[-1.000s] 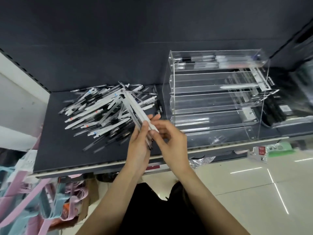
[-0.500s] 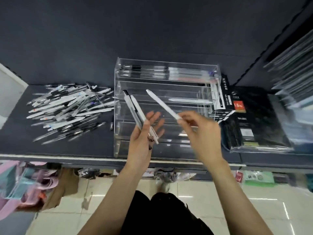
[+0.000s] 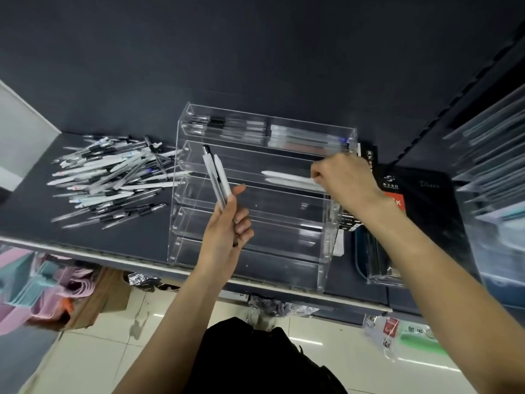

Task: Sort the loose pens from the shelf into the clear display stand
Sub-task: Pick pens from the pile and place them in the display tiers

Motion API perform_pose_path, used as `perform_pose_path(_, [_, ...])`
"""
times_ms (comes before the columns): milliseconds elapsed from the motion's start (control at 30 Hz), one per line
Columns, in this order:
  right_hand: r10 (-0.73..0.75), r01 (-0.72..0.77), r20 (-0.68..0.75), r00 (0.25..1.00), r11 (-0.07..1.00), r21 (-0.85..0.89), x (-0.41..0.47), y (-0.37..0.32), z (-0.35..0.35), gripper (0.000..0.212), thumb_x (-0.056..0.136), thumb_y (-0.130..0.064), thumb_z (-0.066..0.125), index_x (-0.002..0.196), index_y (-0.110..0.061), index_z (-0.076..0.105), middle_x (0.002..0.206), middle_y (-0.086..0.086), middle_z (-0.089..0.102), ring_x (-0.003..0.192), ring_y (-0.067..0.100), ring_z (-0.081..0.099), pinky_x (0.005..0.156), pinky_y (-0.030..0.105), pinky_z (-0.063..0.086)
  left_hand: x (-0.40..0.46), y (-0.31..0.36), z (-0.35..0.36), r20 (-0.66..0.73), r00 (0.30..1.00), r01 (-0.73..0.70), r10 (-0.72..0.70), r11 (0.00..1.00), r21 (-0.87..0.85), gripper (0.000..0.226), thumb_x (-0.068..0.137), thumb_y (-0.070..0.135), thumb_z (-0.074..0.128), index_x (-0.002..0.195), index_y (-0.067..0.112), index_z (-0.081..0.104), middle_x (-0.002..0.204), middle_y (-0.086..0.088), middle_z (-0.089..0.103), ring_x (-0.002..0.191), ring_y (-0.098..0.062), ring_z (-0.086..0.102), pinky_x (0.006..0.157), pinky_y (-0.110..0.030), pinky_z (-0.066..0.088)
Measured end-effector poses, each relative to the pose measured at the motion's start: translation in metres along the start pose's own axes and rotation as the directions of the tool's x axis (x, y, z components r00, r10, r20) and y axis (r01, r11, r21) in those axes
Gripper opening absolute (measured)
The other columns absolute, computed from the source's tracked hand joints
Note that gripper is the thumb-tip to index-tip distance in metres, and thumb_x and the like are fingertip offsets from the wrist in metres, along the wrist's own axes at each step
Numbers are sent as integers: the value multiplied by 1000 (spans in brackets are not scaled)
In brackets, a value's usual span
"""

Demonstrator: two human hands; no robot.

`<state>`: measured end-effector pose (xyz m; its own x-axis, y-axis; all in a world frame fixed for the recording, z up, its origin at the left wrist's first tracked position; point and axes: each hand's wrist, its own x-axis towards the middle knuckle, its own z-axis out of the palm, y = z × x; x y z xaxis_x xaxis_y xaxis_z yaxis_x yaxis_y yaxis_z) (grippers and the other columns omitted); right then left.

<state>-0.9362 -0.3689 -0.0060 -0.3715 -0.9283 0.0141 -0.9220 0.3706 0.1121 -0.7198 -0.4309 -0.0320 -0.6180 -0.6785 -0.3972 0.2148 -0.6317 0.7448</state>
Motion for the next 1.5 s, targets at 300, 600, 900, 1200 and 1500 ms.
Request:
perform_pose_path(300, [-67,71,65,996,996,-52,3,8,-4,23,87,-6,60,94,-25,70,86,-1,69,80,22,65,62,26,41,8,-2,20,73,997,-12,15,999,-52,31,101,28,35,120,22,58,100,5,70,99,-13,66,93,-37,50])
perform_pose_path(600, [100,18,-104,990,629,777,-48,-63,-27,15,88,-28,63,103,-25,65,94,-12,70,84,1,65,75,21,53,9,-9,46,132,991,0,22,988,-157,42,89,32,45,128,22,56,121,3,66,110,-15,63,89,-31,52])
perform_pose_path(900, [181,41,-311,933,806,591,-35,-16,-20,14,80,-18,72,94,-19,71,89,-5,70,75,10,66,68,25,54,10,-8,29,13,990,-137,137,990,7,29,101,19,37,118,19,61,85,5,62,74,-6,57,72,-18,49])
perform_pose_path(1200, [-140,167,-287,948,983,74,3,1,17,24,63,1,81,74,-17,70,72,-2,65,68,21,63,49,27,52,11,-3,19,-71,995,-74,68,993,-95,23,100,31,41,110,18,57,53,10,29,43,-2,26,40,-14,25])
perform_pose_path(1500, [-148,144,-46,988,987,-72,7,11,10,20,94,-15,54,101,-28,67,94,-9,65,84,14,65,62,25,44,9,3,19,-41,991,-123,125,992,39,23,103,27,36,99,23,58,70,9,55,65,-6,50,74,-23,43])
